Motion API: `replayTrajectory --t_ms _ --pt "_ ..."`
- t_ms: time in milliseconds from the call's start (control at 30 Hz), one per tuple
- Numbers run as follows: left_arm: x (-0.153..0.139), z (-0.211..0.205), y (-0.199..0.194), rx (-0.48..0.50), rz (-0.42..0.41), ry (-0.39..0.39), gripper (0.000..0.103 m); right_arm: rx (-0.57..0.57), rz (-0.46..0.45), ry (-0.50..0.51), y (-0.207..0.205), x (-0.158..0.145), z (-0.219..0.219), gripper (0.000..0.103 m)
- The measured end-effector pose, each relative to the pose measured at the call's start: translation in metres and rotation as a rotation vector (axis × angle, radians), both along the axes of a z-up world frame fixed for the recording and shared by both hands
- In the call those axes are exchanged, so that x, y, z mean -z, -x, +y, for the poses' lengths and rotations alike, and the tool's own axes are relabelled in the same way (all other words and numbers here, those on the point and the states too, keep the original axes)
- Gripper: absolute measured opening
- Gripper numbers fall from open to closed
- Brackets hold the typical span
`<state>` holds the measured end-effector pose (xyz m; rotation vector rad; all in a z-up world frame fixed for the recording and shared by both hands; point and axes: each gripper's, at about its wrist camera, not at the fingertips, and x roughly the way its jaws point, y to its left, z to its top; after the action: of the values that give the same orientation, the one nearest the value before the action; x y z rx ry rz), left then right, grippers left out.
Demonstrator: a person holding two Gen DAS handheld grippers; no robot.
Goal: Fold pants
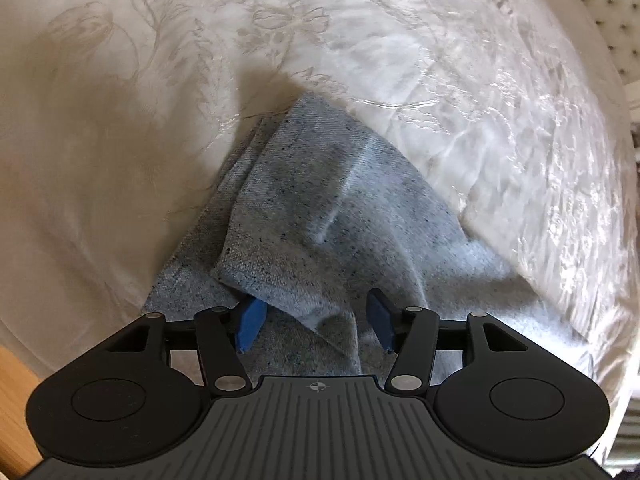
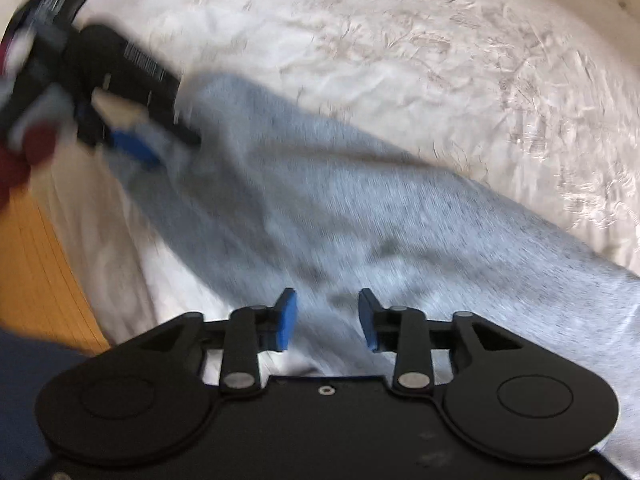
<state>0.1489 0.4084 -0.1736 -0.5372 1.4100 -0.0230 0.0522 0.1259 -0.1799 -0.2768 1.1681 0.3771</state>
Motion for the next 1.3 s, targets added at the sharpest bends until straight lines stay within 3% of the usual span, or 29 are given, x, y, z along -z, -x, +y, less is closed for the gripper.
replayTrajectory --t_ms 67,100,133,267,333,367,533,700,933,1133,1300 --pt "0.003 0.000 -0.003 -0.029 0.001 -0.008 0.049 -0.064 -0.018 0.075 0.007 0.007 0.003 0.039" --pt "0.003 0.000 -0.004 -0.038 0.008 -0.015 0.042 -0.086 -0.026 0.102 0.010 0.010 0.003 0.039" --pt "0.004 0.000 -0.006 -0.046 0.013 -0.032 0.027 -0.106 -0.038 0.128 0.011 0.013 0.003 0.039" --pt "0.002 0.001 -0.006 -0.065 0.001 -0.034 0.015 -0.186 -0.068 0.214 0.013 0.025 0.005 0.037" --pt "-0.002 0.000 -0.005 -0.058 -0.010 -0.047 0.013 -0.228 -0.088 0.239 0.013 0.026 0.005 0.029" --pt "-0.004 -0.001 -0.003 -0.058 -0.018 -0.048 0.010 -0.240 -0.094 0.238 0.013 0.027 0.004 0.005" --pt "-0.034 0.003 0.007 -0.076 -0.071 -0.053 0.010 -0.207 -0.137 0.163 0.012 -0.002 -0.012 0.003" --pt "-0.061 0.004 0.026 -0.020 -0.116 -0.086 0.010 -0.266 -0.135 0.100 0.030 -0.040 -0.021 0.004" --pt "-0.010 0.001 0.033 0.031 -0.016 -0.145 0.010 -0.288 -0.024 0.123 0.032 0.004 -0.011 0.004" --pt "-0.018 0.003 0.036 0.079 -0.060 -0.159 0.011 -0.249 -0.009 0.090 0.026 -0.005 -0.014 0.004" --pt "-0.013 -0.003 0.038 0.155 -0.055 -0.192 0.014 -0.232 0.041 0.098 0.022 0.015 -0.009 0.009"
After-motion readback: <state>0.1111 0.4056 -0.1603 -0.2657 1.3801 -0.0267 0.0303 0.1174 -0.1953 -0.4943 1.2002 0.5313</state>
